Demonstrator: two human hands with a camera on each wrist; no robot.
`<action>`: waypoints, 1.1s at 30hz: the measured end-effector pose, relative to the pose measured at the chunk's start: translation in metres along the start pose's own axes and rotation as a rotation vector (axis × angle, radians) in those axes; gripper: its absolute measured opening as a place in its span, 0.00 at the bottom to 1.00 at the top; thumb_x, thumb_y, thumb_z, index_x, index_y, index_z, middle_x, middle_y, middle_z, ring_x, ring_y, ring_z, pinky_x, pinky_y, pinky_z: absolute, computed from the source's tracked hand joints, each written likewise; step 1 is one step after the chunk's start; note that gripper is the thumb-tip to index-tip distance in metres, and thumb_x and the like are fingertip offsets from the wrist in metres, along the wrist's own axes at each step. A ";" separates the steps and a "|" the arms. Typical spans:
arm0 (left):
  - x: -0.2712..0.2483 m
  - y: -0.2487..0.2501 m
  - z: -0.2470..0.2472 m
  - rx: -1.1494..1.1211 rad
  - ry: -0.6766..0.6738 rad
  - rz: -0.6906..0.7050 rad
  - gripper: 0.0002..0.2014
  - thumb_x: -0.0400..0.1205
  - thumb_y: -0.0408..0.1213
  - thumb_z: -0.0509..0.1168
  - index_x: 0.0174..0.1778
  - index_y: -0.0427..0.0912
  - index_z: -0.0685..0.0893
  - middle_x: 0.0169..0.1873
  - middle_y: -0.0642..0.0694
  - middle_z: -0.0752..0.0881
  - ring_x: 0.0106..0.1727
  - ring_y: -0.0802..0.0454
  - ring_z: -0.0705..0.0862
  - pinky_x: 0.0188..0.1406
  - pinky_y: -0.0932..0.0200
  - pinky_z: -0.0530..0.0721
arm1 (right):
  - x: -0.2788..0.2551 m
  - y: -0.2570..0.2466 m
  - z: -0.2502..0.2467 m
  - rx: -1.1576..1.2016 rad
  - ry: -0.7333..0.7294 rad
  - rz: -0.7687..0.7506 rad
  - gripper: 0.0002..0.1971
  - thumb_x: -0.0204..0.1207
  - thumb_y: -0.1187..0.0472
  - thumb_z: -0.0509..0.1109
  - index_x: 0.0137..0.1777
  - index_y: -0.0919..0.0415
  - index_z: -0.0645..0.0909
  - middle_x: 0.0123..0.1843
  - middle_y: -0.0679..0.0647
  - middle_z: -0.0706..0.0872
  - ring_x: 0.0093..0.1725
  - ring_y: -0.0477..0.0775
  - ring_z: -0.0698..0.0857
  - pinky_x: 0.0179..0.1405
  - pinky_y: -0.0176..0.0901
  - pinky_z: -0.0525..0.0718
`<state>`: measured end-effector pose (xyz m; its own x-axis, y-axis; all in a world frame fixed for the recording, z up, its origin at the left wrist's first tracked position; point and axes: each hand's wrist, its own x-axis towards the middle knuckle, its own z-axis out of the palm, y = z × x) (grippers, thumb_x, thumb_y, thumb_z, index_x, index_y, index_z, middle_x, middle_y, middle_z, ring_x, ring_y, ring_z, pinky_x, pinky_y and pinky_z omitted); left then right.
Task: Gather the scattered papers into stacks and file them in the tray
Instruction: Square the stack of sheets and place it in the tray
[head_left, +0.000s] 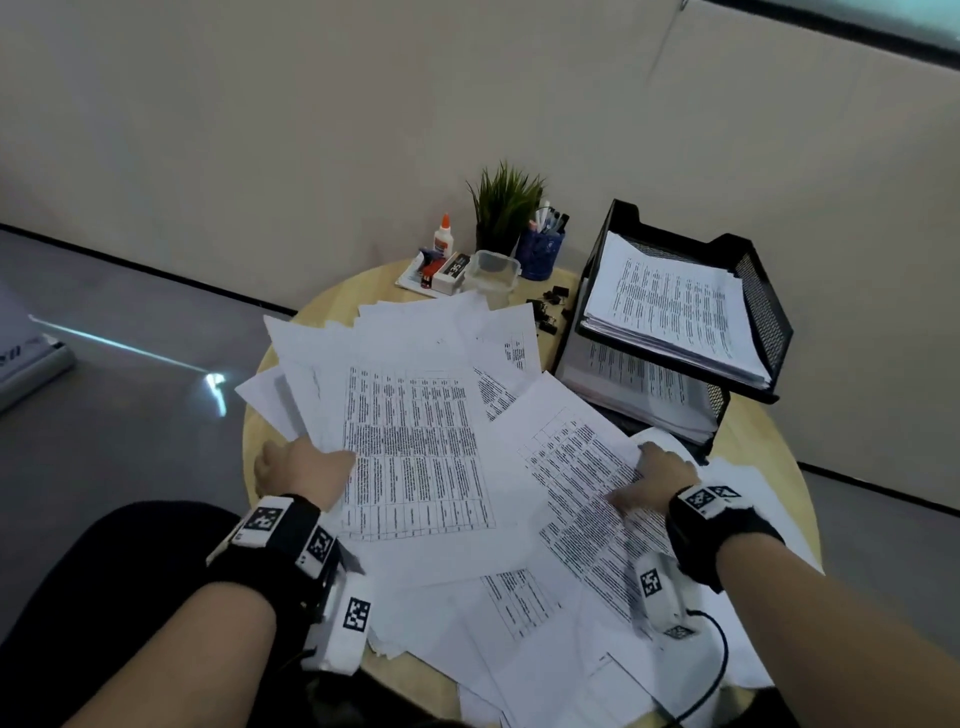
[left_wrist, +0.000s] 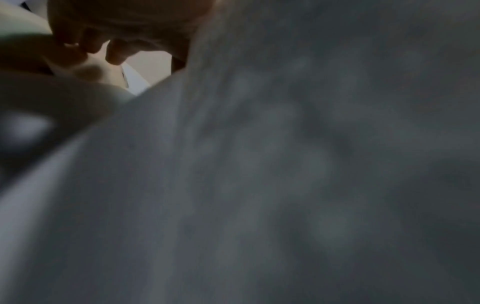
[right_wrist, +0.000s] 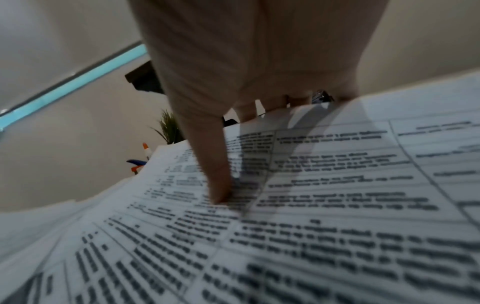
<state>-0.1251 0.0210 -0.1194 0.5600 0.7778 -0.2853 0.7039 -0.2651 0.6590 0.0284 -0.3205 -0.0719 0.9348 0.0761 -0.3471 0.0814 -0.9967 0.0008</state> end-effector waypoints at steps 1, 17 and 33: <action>0.002 0.000 0.001 0.011 0.006 0.003 0.18 0.70 0.46 0.69 0.49 0.37 0.86 0.55 0.34 0.81 0.58 0.32 0.79 0.58 0.39 0.82 | -0.001 0.001 -0.002 0.021 0.021 -0.020 0.26 0.69 0.51 0.76 0.63 0.64 0.75 0.51 0.56 0.83 0.51 0.57 0.81 0.44 0.42 0.78; -0.022 0.011 0.018 0.026 -0.168 0.141 0.09 0.69 0.36 0.70 0.42 0.35 0.84 0.44 0.37 0.85 0.46 0.37 0.85 0.43 0.52 0.87 | -0.091 -0.025 -0.142 0.186 0.753 -0.221 0.13 0.78 0.68 0.62 0.32 0.62 0.68 0.25 0.52 0.69 0.26 0.55 0.67 0.23 0.39 0.57; -0.018 0.011 0.020 -0.063 -0.124 0.052 0.19 0.74 0.46 0.67 0.60 0.45 0.82 0.76 0.32 0.62 0.76 0.35 0.63 0.75 0.43 0.66 | -0.050 -0.056 0.008 0.650 0.018 -0.006 0.25 0.80 0.51 0.68 0.72 0.65 0.71 0.64 0.62 0.82 0.62 0.62 0.82 0.60 0.48 0.77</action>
<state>-0.1184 -0.0077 -0.1211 0.6473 0.6868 -0.3307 0.6459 -0.2639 0.7163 -0.0259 -0.2685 -0.0622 0.9410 0.0768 -0.3294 -0.1339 -0.8098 -0.5712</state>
